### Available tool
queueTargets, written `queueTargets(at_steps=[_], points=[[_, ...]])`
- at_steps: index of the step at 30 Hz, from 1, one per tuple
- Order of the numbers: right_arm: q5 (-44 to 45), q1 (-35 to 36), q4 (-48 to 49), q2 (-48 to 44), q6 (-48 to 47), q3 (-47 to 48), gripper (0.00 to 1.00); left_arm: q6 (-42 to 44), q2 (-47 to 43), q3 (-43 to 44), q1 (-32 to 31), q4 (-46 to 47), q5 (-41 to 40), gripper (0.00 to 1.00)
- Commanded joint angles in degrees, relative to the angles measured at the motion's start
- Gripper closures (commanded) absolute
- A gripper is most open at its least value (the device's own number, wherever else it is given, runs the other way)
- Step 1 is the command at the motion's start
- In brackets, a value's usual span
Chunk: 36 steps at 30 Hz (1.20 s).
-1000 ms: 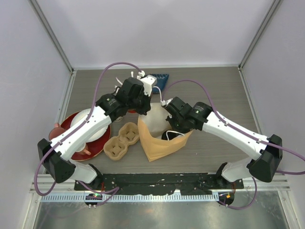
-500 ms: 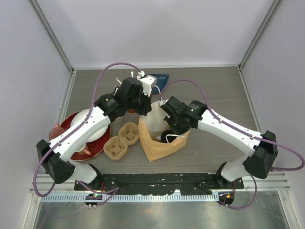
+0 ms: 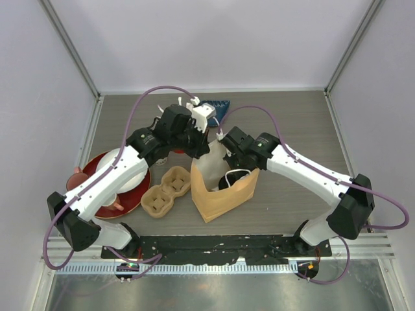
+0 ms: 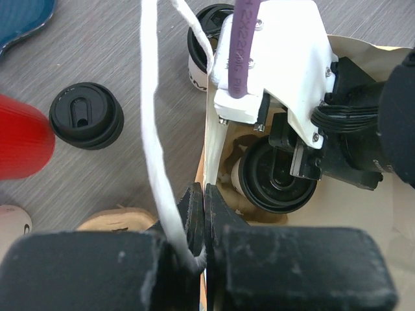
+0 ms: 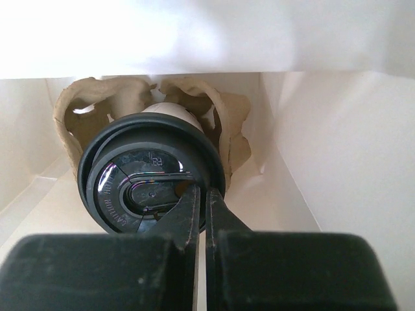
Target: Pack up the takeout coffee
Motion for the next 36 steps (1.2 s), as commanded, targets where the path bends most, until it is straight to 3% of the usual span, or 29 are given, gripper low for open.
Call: queueTargets(at_steps=[1, 14, 36], points=[[-0.53, -2.24, -9.3, 1.82, 2.36, -3.04, 0.99, 2.5, -4.43, 1.33, 0.73, 2.79, 1.07, 1.0], [-1.85, -2.33, -4.82, 3.67, 2.09, -6.2, 0.99, 4.35, -4.17, 0.09, -0.5, 3.49, 4.33, 1.0], [3.16, -1.02, -0.42, -1.25, 4.02, -7.7, 0.99, 6.28, -4.08, 0.88, -0.5, 1.91, 3.54, 1.0]])
